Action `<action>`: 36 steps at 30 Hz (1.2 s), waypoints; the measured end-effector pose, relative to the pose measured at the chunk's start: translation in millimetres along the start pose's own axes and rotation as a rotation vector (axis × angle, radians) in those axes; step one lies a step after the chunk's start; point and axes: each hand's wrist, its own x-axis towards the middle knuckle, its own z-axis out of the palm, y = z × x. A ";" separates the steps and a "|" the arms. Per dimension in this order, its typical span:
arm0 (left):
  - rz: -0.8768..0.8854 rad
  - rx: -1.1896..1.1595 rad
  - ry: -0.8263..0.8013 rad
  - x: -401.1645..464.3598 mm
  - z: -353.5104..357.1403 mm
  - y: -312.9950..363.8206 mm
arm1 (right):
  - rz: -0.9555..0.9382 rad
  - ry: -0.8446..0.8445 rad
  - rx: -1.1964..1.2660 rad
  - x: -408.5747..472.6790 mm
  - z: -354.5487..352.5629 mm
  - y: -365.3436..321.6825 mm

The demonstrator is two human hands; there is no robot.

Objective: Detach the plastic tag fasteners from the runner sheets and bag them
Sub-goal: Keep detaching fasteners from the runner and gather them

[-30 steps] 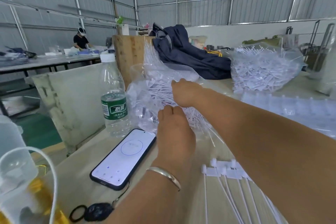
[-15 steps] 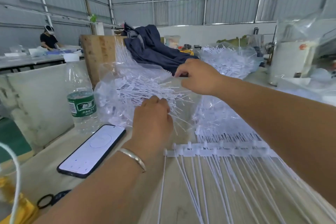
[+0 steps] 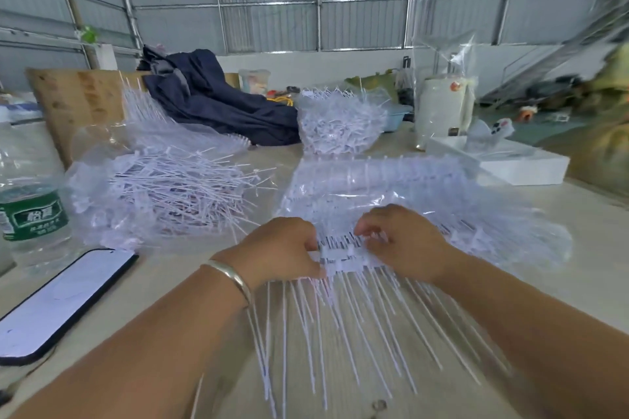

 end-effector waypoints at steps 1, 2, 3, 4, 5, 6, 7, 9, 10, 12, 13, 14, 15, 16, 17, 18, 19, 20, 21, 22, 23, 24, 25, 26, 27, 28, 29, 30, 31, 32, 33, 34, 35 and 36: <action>0.014 -0.044 0.035 0.7 4.7 -2.6 | -0.014 -0.011 -0.026 -5.1 6.7 3.8; 0.030 -0.092 0.077 0.2 9.5 -5.3 | -0.028 -0.024 -0.013 -7.5 10.6 7.3; 0.049 -0.125 0.121 -1.4 14.1 -7.8 | -0.031 -0.032 0.042 -8.7 10.6 9.6; 0.069 -0.136 0.165 -3.2 18.4 -10.4 | -0.022 -0.035 0.129 -9.5 7.8 11.3; 0.083 -0.135 0.210 -5.1 21.5 -13.3 | -0.014 -0.035 0.221 -10.5 4.8 12.9; 0.087 -0.135 0.255 -7.0 22.7 -15.1 | -0.016 -0.035 0.271 -11.1 2.5 14.2; 0.079 -0.140 0.293 -8.8 22.8 -16.1 | -0.026 -0.032 0.257 -11.3 1.5 15.0; 0.044 -0.138 0.337 -10.1 23.3 -13.8 | -0.050 0.018 0.166 -11.9 3.0 15.7; 0.028 -0.129 0.346 -9.9 24.0 -12.1 | -0.064 0.070 0.130 -11.4 4.0 15.4; 0.003 -0.131 0.359 -9.0 26.0 -10.0 | -0.081 0.170 0.057 -11.7 3.2 13.6; -0.013 -0.142 0.361 -9.1 26.6 -9.9 | -0.078 0.204 -0.004 -11.4 1.4 12.8; -0.025 -0.140 0.356 -9.8 27.4 -10.6 | -0.071 0.229 -0.077 -11.6 -0.2 11.9; -0.033 -0.114 0.345 -10.3 27.7 -11.6 | -0.055 0.260 -0.155 -11.6 -2.1 11.2; -0.043 -0.069 0.336 -10.5 27.5 -12.4 | -0.030 0.299 -0.232 -11.7 -5.1 10.5; -0.057 -0.026 0.337 -11.1 26.6 -12.8 | -0.005 0.341 -0.295 -12.2 -8.3 9.4; -0.075 -0.001 0.351 -11.3 25.0 -12.8 | 0.009 0.390 -0.339 -13.0 -12.2 7.9; -0.088 0.008 0.373 -11.3 22.8 -12.6 | 0.010 0.441 -0.359 -14.0 -15.7 6.3; -0.092 0.006 0.395 -11.7 20.8 -11.9 | 0.006 0.486 -0.362 -14.7 -18.3 4.7; -0.089 -0.004 0.408 -12.4 19.4 -11.0 | 0.004 0.515 -0.355 -15.3 -20.2 3.6; -0.079 -0.029 0.418 -13.3 19.0 -10.0 | 0.004 0.526 -0.346 -15.7 -21.3 3.2; -0.065 -0.061 0.430 -14.5 18.9 -9.2 | 0.010 0.522 -0.342 -15.7 -21.6 3.4; -0.055 -0.089 0.447 -16.0 18.6 -8.4 | 0.025 0.503 -0.346 -15.5 -21.9 4.3; -0.048 -0.106 0.469 -17.1 17.7 -7.9 | 0.050 0.470 -0.359 -15.5 -21.6 6.2; -0.043 -0.122 0.489 -17.9 16.6 -7.8 | 0.086 0.430 -0.372 -15.6 -21.3 8.3; -0.043 -0.150 0.508 -18.4 15.3 -7.8 | 0.124 0.395 -0.378 -15.8 -21.0 11.0; -0.051 -0.194 0.528 -18.4 14.5 -8.7 | 0.159 0.367 -0.378 -15.7 -20.9 14.2; -0.068 -0.250 0.542 -17.3 14.1 -10.3 | 0.192 0.343 -0.379 -15.8 -20.9 17.7; -0.080 -0.323 0.544 -16.2 14.4 -12.5 | 0.223 0.317 -0.374 -15.5 -21.1 20.5; -0.079 -0.406 0.531 -14.8 15.2 -14.5 | 0.246 0.288 -0.358 -15.3 -21.4 22.9; -0.065 -0.478 0.501 -14.2 16.2 -15.9 | 0.255 0.264 -0.327 -14.4 -21.3 24.5; -0.042 -0.518 0.459 -14.1 17.0 -16.4 | 0.248 0.242 -0.287 -13.5 -20.8 25.2; -0.014 -0.522 0.412 -14.3 18.1 -16.3 | 0.228 0.225 -0.244 -12.9 -20.2 24.3; 0.012 -0.507 0.370 -14.5 19.0 -15.3 | 0.194 0.213 -0.201 -12.9 -19.5 21.9; 0.033 -0.491 0.341 -14.6 20.1 -13.9 | 0.147 0.208 -0.150 -13.0 -18.5 18.3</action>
